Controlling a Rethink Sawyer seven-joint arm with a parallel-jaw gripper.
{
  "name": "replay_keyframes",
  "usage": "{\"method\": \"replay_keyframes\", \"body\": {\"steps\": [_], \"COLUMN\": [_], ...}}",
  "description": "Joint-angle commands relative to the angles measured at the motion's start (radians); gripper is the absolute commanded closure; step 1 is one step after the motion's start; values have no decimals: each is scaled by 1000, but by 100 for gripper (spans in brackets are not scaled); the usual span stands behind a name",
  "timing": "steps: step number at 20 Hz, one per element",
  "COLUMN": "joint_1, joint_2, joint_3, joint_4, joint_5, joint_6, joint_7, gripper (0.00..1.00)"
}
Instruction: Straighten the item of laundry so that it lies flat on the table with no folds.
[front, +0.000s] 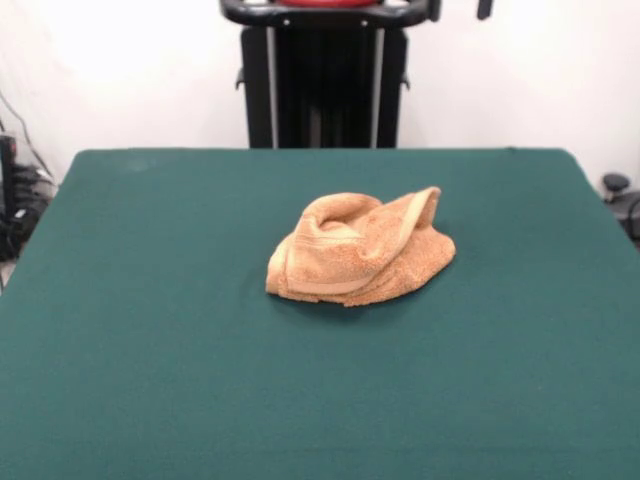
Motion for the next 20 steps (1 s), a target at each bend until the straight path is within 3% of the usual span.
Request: {"method": "replay_keyframes", "body": {"steps": [1, 6, 20], "joint_1": [-7, -72, -118], "joint_2": [114, 192, 316], "joint_3": [17, 60, 71], "joint_4": [-100, -158, -302], "joint_5": [-33, -35, -70], "joint_6": [-5, -36, -97], "joint_7": [161, 84, 74], "gripper": [0, 0, 0]}}
